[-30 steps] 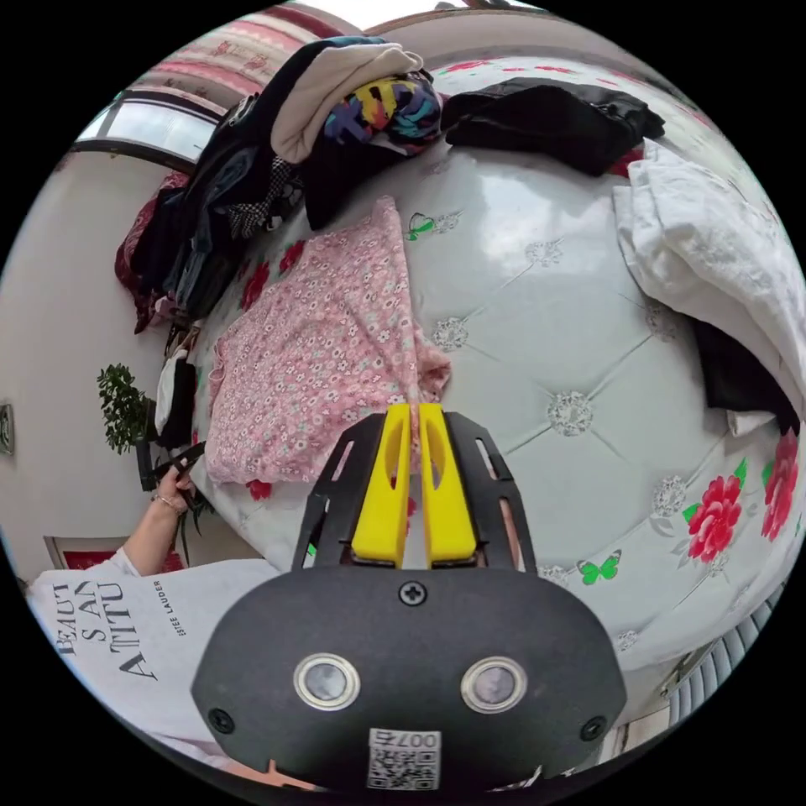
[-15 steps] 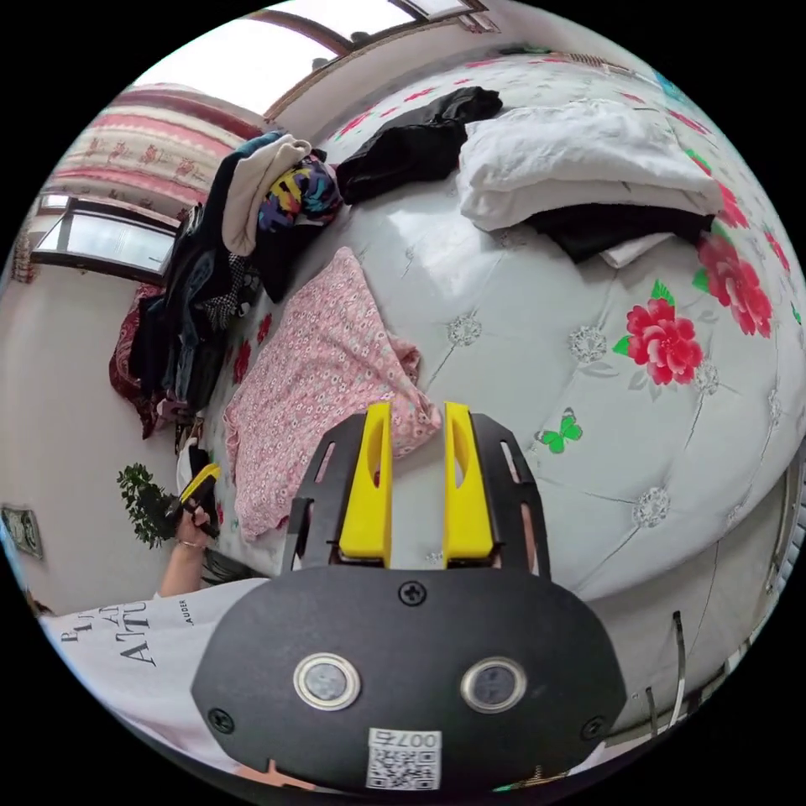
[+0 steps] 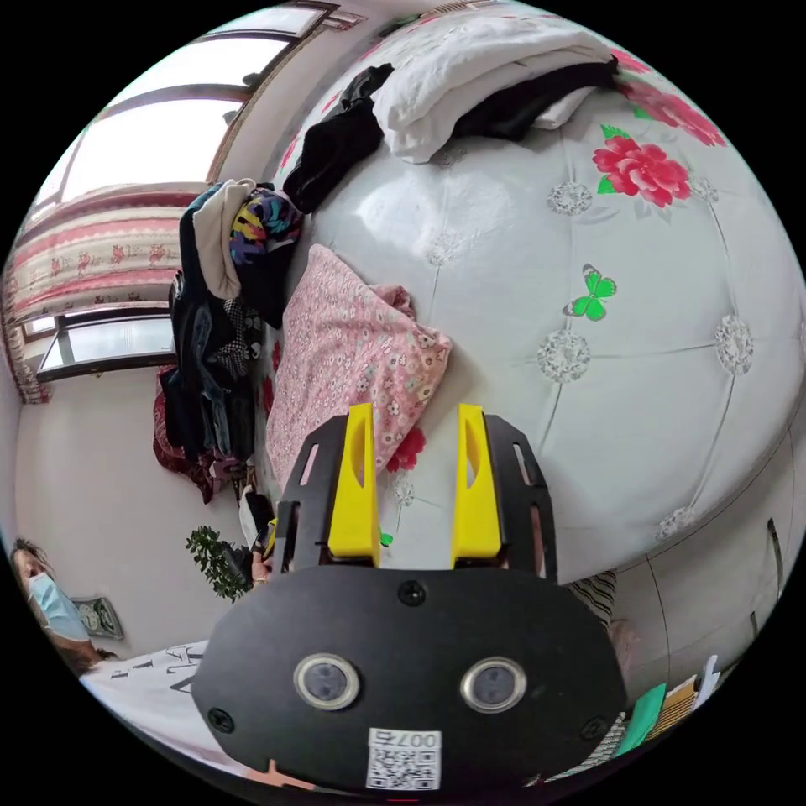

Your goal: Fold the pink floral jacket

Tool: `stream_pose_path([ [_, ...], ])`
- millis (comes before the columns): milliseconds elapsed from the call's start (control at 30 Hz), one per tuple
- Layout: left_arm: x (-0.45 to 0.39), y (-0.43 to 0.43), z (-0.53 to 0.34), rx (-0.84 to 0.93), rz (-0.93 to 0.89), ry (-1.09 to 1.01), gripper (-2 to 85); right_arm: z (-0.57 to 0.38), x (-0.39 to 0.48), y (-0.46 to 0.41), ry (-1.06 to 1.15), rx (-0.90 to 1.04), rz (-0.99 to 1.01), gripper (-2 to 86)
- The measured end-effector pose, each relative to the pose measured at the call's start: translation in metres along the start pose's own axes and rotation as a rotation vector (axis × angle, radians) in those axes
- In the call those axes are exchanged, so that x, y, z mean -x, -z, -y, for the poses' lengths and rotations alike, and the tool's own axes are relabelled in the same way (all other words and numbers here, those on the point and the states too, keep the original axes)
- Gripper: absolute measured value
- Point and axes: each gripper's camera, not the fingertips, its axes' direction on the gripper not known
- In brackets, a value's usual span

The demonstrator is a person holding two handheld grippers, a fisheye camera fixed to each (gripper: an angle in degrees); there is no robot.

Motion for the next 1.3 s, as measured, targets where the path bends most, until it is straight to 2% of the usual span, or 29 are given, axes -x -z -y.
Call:
stream_pose_path([
  [100, 0.006, 0.004, -0.049, 0.071, -0.056, -0.026, 4.9, 0.006, -0.002, -0.007, -0.036, -0.024, 0.083, 11.3],
  [167, -0.005, -0.001, -0.091, 0.157, -0.14, -0.067, 6.2, 0.014, 0.001, -0.013, -0.049, -0.034, 0.055, 9.7],
  [300, -0.009, -0.011, -0.139, 0.248, -0.275, -0.021, 7.8, 0.03, 0.007, -0.01, -0.092, -0.04, 0.051, 5.8],
  [400, 0.0, -0.009, -0.156, 0.243, -0.315, 0.015, 7.8, 0.046, 0.055, 0.001, 0.067, -0.046, 0.048, 3.2],
  [500, 0.019, -0.003, -0.16, 0.235, -0.336, 0.038, 8.0, 0.048, 0.159, 0.0, 0.447, 0.032, 0.011, 1.8],
  [567, 0.035, 0.004, -0.163, 0.204, -0.354, 0.06, 8.0, 0.019, 0.255, -0.018, 0.84, 0.152, -0.08, 1.3],
  [600, 0.039, 0.006, -0.163, 0.196, -0.358, 0.066, 8.1, 0.007, 0.276, -0.025, 0.936, 0.182, -0.103, 1.2],
  [633, 0.046, 0.008, -0.166, 0.184, -0.371, 0.076, 8.3, -0.021, 0.312, -0.041, 1.123, 0.244, -0.15, 1.1],
  [667, 0.052, 0.009, -0.168, 0.181, -0.386, 0.085, 8.5, -0.051, 0.339, -0.059, 1.291, 0.308, -0.187, 1.1],
  [767, 0.064, 0.007, -0.177, 0.189, -0.427, 0.095, 9.1, -0.126, 0.365, -0.112, 1.592, 0.491, -0.201, 1.5],
  [900, 0.074, 0.005, -0.189, 0.187, -0.484, 0.102, 9.4, -0.175, 0.339, -0.187, 1.625, 0.729, -0.175, 2.8],
  [967, 0.081, 0.001, -0.196, 0.197, -0.51, 0.114, 9.8, -0.18, 0.306, -0.232, 1.506, 0.902, -0.216, 4.3],
  [1000, 0.083, 0.0, -0.197, 0.2, -0.516, 0.116, 10.0, -0.18, 0.3, -0.237, 1.479, 0.926, -0.22, 4.7],
  [1200, 0.093, 0.004, -0.217, 0.192, -0.586, 0.125, 12.6, -0.118, 0.293, -0.162, 1.384, 0.762, -0.024, 7.4],
  [1300, 0.095, 0.005, -0.228, 0.177, -0.642, 0.145, 15.3, -0.039, 0.263, -0.113, 1.172, 0.608, 0.041, 8.7],
])
